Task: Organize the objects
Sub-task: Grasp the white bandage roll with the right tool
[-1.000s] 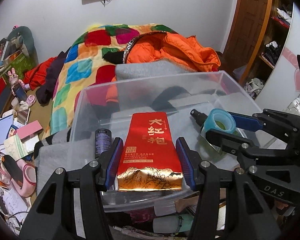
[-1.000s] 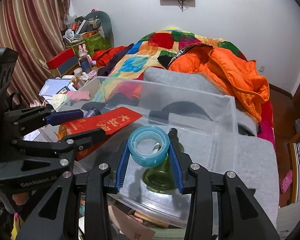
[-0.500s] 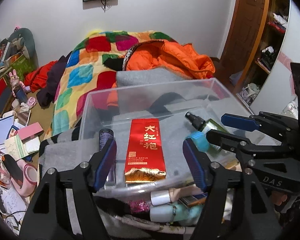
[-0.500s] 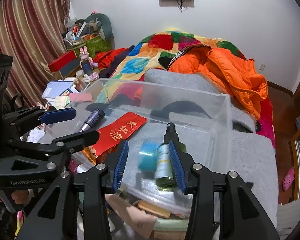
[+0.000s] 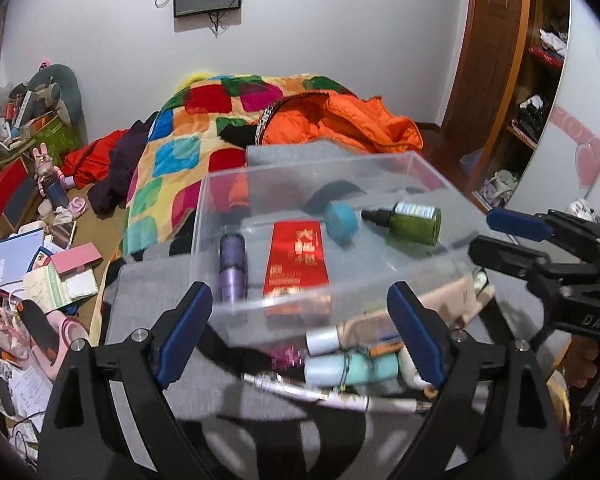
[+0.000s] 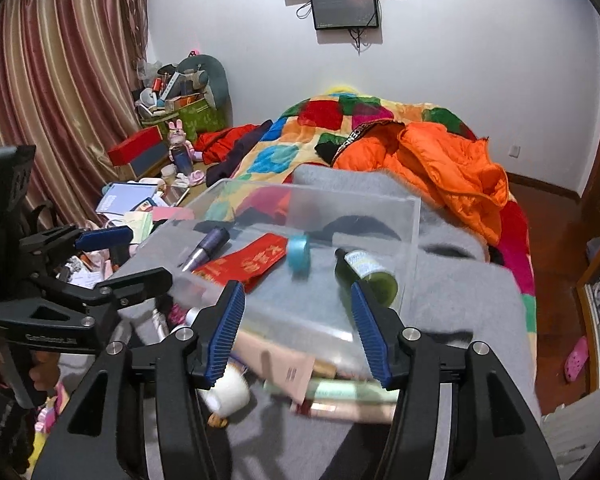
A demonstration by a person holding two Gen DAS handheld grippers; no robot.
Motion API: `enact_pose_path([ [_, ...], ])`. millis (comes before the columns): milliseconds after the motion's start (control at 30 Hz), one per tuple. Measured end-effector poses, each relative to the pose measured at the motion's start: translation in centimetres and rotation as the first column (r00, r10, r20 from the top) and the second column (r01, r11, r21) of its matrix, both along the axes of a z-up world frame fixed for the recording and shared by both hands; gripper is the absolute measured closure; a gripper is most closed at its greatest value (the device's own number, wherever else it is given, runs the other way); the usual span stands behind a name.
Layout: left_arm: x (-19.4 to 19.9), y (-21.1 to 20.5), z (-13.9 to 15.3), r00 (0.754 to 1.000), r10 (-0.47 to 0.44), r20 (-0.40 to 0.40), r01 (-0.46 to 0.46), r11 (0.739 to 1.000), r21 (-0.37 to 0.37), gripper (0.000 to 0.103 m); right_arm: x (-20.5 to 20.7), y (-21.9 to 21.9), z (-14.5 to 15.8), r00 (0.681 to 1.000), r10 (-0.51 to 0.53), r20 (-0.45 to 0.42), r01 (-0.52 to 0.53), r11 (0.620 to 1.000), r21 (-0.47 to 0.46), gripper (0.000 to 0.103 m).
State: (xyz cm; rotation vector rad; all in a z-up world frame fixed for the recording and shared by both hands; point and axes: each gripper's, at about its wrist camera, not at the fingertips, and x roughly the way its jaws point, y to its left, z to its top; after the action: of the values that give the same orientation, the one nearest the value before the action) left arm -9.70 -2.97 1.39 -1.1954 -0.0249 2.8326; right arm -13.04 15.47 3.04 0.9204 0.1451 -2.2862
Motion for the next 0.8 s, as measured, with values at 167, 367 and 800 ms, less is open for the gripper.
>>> enact_pose_path([
  [167, 1.2, -0.4, -1.8, 0.999, 0.003, 0.041, -0.003, 1.0, 0.008, 0.013, 2.0, 0.5, -1.0, 0.999, 0.013, 0.03, -0.013, 1.0, -0.008, 0.052],
  [367, 2.1, -1.7, -4.8, 0.992, 0.031, 0.12, -0.037, 0.998, 0.048, 0.013, 4.0, 0.5, -3.0, 0.995, 0.047, 0.083, -0.046, 0.999, -0.01, 0.052],
  [800, 0.2, -2.1, -5.8, 0.985, -0.006, 0.171, -0.004, 0.998, 0.057, 0.013, 4.3, -2.4, -6.2, 0.989, 0.075, 0.124, -0.085, 0.993, 0.077, 0.074],
])
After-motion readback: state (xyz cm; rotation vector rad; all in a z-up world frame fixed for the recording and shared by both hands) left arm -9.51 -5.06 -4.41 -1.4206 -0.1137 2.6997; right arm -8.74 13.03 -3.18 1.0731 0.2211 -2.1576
